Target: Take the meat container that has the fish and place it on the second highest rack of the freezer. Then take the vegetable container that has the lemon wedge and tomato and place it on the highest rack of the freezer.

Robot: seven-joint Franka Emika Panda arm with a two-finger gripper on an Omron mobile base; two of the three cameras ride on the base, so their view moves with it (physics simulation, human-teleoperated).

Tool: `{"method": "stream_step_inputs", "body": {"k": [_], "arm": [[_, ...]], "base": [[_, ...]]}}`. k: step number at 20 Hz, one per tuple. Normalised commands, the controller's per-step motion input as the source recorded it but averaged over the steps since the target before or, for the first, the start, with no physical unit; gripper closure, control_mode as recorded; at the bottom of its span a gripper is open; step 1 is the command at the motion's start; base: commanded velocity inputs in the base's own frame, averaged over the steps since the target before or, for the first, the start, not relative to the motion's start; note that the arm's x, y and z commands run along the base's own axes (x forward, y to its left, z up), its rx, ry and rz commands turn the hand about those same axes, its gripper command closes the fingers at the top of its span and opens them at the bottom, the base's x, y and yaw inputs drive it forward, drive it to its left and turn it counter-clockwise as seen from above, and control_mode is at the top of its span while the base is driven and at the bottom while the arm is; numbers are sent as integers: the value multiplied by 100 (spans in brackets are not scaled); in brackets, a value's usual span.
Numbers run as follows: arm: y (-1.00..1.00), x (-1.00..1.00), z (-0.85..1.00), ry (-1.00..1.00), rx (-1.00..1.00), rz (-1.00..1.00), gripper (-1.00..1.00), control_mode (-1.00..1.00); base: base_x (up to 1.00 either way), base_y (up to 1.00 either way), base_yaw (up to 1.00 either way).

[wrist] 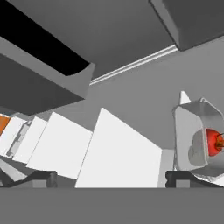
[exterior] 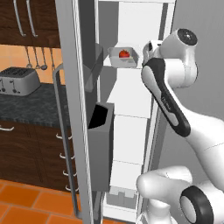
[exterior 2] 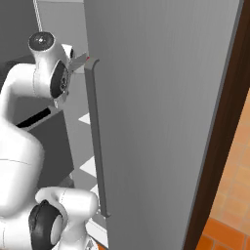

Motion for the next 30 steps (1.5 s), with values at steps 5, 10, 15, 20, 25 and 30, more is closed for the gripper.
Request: {"method": "stream_step_inputs", "body": {"k": [5,10,15,20,25,30], "arm": [[-48,-100,-62,-11,0,31,-100,-100],[-36,-72,-48,-18,0,6,-100,-100],[-12,-27,-4,-4,0,0,-100,100],[0,0,0,0,0,0,-100,100],[0,0,0,0,0,0,-100,100],[0,0,0,0,0,0,-100,100]], "base": [[0,0,0],[0,0,0],[-3,-1,1],[-98,-52,33],[-64,-11,73],[-10,13,100]]}}
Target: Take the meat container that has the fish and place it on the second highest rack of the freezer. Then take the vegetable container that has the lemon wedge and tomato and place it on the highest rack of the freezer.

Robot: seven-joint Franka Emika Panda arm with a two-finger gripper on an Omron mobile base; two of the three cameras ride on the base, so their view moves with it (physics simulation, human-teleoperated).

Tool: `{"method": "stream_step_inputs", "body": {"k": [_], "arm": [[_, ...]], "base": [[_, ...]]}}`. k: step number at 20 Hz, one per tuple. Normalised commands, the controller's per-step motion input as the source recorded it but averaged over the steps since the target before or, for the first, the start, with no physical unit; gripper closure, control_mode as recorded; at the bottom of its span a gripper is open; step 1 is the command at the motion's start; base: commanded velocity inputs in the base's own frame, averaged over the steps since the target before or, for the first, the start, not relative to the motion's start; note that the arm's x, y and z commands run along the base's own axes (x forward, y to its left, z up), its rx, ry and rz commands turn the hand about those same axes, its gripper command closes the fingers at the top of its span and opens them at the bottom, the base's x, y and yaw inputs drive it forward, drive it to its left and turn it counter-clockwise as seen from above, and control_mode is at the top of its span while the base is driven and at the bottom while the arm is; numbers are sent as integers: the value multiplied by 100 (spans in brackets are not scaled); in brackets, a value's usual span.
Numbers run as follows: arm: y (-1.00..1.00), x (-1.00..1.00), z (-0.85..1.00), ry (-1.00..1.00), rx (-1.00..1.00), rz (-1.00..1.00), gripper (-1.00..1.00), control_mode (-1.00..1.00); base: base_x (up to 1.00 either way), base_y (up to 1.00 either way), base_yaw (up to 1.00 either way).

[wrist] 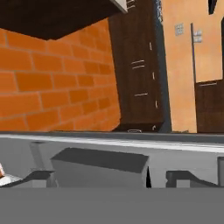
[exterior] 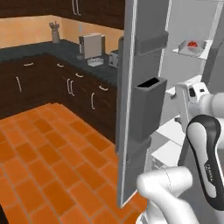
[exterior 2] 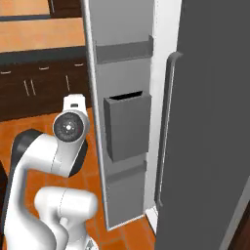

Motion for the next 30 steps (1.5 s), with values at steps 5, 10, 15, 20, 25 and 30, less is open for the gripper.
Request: {"method": "stream_step_inputs", "body": {"k": [5,10,15,20,25,30], "arm": [[0,0,0,0,0,0,-100,100],[0,0,0,0,0,0,-100,100],[0,0,0,0,0,0,-100,100],[0,0,0,0,0,0,-100,100],[0,0,0,0,0,0,-100,100],[0,0,0,0,0,0,-100,100]], "base": [[-3,39,87],[29,62,45],[100,40,5],[100,18,0],[100,0,-4],[100,0,-42]]}}
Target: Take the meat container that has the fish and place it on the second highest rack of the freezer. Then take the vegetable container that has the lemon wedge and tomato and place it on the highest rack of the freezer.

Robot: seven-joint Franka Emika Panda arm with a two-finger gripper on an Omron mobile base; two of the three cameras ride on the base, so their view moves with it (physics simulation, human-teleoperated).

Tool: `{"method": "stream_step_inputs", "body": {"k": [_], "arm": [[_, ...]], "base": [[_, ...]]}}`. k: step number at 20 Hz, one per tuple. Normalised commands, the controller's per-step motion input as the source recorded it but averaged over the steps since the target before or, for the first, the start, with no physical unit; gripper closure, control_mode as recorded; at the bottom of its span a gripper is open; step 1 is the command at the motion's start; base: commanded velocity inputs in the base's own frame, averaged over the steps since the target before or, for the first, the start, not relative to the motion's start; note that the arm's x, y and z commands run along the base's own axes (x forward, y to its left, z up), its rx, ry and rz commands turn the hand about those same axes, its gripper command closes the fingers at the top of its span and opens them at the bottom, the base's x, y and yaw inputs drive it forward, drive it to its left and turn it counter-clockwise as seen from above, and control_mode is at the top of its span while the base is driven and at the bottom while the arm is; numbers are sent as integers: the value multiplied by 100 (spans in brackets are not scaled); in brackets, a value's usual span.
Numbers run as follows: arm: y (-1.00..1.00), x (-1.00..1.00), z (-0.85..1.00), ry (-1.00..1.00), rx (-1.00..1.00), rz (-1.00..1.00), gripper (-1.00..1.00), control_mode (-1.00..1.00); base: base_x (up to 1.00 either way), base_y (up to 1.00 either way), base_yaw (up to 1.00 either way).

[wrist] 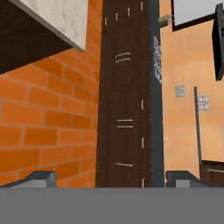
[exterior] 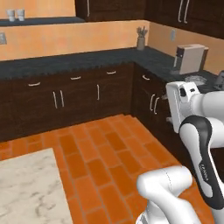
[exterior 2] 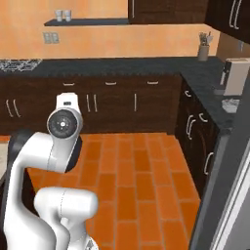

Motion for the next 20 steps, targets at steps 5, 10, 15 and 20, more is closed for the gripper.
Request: {"method": "stream_step_inputs", "body": {"k": [5,10,15,20], "arm": [[0,0,0,0,0,0,-100,100],[0,0,0,0,0,0,-100,100],[0,0,0,0,0,0,-100,100],[0,0,0,0,0,0,-100,100]], "base": [[97,-1,-53],[100,-7,-44],[92,-6,-45],[65,-1,-52]]}}
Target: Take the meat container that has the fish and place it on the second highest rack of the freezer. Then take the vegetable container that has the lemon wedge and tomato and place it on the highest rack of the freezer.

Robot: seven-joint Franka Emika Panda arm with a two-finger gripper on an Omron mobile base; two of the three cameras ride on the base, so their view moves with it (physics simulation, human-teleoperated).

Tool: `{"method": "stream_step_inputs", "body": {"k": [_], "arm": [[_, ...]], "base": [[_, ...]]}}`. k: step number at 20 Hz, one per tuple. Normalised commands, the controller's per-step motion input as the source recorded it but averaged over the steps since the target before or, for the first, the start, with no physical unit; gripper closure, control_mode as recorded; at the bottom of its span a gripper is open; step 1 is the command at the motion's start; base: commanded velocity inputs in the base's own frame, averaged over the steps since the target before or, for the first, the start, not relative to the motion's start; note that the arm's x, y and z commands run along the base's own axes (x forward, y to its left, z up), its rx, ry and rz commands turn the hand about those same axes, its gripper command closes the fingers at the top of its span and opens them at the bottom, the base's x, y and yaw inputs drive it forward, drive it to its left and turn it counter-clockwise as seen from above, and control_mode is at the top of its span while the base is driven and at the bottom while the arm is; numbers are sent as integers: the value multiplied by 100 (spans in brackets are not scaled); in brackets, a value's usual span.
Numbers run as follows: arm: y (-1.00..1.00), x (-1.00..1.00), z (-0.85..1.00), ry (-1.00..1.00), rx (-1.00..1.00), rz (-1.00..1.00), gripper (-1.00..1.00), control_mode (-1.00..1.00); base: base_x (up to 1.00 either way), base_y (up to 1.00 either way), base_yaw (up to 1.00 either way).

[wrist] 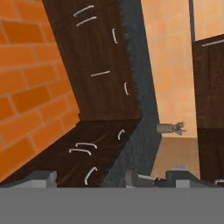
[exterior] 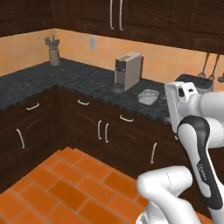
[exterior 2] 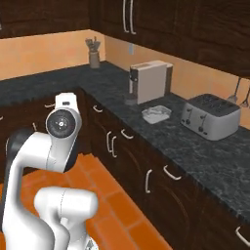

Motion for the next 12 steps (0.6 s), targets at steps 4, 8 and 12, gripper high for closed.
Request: {"method": "stream_step_inputs", "body": {"k": [4,8,12], "arm": [[0,0,0,0,0,0,-100,100],[0,0,0,0,0,0,-100,100],[0,0,0,0,0,0,-100,100]], "base": [[75,4,-56],[100,43,-50],[73,50,-38]]}}
